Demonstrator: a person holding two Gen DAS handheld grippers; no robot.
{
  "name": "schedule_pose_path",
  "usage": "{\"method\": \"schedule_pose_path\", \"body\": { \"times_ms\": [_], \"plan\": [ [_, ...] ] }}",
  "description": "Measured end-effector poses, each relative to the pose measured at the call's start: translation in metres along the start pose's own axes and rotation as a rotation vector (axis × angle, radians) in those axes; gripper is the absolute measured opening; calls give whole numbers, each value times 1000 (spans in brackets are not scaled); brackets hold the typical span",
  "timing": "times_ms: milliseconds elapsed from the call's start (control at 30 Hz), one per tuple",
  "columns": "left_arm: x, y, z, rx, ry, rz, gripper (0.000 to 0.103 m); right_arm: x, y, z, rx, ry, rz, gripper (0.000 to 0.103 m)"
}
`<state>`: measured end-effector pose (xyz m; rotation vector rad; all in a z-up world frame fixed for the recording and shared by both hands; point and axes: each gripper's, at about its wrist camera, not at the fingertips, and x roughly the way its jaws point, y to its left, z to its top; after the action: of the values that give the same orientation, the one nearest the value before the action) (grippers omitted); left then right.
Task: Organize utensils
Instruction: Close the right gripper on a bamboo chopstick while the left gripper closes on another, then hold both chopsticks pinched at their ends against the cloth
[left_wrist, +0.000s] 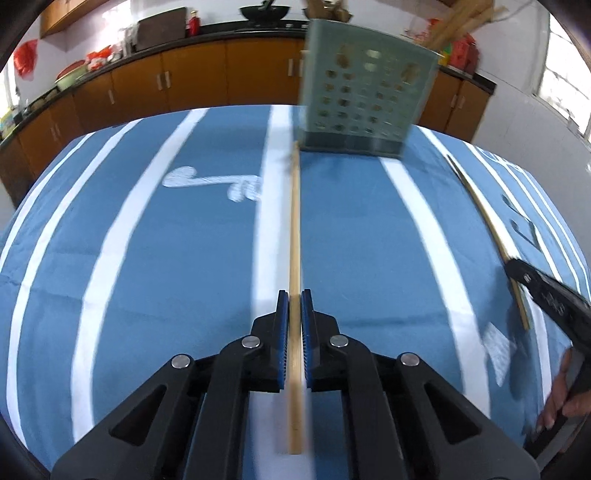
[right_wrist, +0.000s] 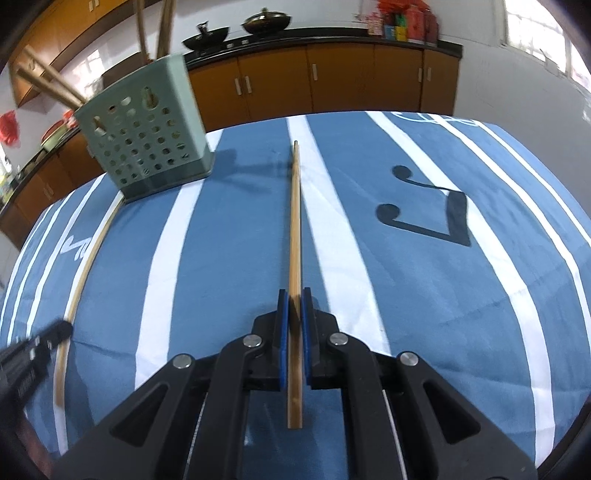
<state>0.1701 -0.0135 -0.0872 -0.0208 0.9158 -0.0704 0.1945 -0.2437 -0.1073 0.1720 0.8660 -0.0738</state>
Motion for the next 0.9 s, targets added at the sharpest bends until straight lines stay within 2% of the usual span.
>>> {"method": "schedule_pose_path", "body": {
  "times_ms": [200, 367, 533, 733, 900],
  "plan": [
    [18, 22, 25, -16, -4, 31, 7, 9, 4, 13, -26, 19, 10, 8],
    [29, 31, 41, -41, -6, -2, 7, 19, 1, 25, -26, 9, -3, 8],
    [26, 38, 37, -66, -2, -48, 8, 21, -2, 27, -25, 10, 21, 10],
    [21, 32, 26, -16, -36, -43, 12, 20, 0, 24, -40, -3, 14, 10],
    [20, 31, 26, -19, -37, -45, 12, 21, 0, 24, -39, -3, 16, 10]
  ]
}}
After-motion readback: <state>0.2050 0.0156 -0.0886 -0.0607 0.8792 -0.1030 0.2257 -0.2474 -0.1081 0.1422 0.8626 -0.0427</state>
